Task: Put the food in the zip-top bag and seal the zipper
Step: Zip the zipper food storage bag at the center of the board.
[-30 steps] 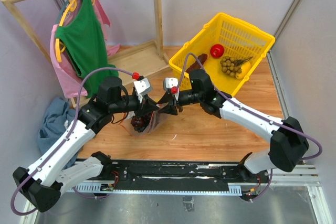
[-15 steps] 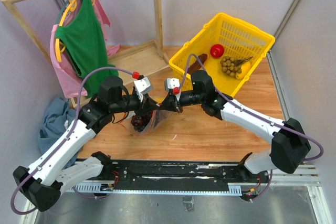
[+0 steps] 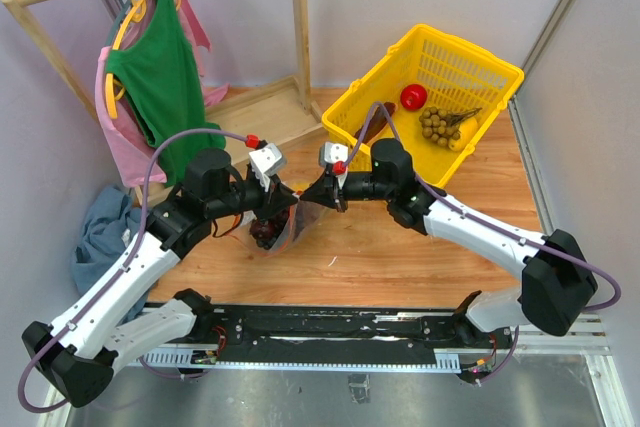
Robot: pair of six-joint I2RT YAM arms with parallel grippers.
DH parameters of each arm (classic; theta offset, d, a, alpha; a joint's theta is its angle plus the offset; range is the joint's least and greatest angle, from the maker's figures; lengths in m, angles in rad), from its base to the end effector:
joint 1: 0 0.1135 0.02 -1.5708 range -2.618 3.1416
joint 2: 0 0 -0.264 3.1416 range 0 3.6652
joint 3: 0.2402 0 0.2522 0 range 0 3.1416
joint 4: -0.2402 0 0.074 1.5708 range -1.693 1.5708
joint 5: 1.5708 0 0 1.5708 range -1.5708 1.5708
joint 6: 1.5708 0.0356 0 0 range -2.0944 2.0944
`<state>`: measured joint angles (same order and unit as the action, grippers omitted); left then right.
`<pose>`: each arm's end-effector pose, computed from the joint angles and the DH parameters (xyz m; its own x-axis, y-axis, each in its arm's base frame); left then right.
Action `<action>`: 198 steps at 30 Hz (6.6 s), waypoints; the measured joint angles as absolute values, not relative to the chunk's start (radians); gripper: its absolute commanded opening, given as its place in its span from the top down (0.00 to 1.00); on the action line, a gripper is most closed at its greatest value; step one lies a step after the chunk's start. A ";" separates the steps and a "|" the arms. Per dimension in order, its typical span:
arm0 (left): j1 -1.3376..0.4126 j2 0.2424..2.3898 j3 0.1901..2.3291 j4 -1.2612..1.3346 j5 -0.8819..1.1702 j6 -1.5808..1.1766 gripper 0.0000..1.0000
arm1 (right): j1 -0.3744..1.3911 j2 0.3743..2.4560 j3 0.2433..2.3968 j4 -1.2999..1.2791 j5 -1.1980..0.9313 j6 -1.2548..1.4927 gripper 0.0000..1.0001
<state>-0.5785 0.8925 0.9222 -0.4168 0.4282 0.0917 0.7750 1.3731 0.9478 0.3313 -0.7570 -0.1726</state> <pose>0.1560 -0.1195 0.3461 -0.2397 0.2560 -0.9365 0.8449 0.5302 -0.0713 0.2083 0.2382 0.3166 0.1052 -0.0717 -0.9919 -0.9938 0.0290 -0.1075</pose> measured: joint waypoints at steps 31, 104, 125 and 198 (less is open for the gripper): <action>-0.578 0.897 0.836 -0.263 0.387 -0.022 0.57 | 0.781 1.350 0.915 0.369 -0.670 -0.123 0.99; -0.646 0.894 0.893 -0.261 0.485 0.124 0.66 | 0.771 1.344 0.962 0.147 -0.815 -0.288 0.99; -0.635 0.907 0.863 -0.243 0.456 0.064 1.00 | 0.771 1.303 0.929 0.189 -0.732 -0.247 0.99; -0.625 0.892 0.850 -0.347 0.465 0.134 1.00 | 0.759 1.253 0.965 0.178 -0.599 -0.336 0.99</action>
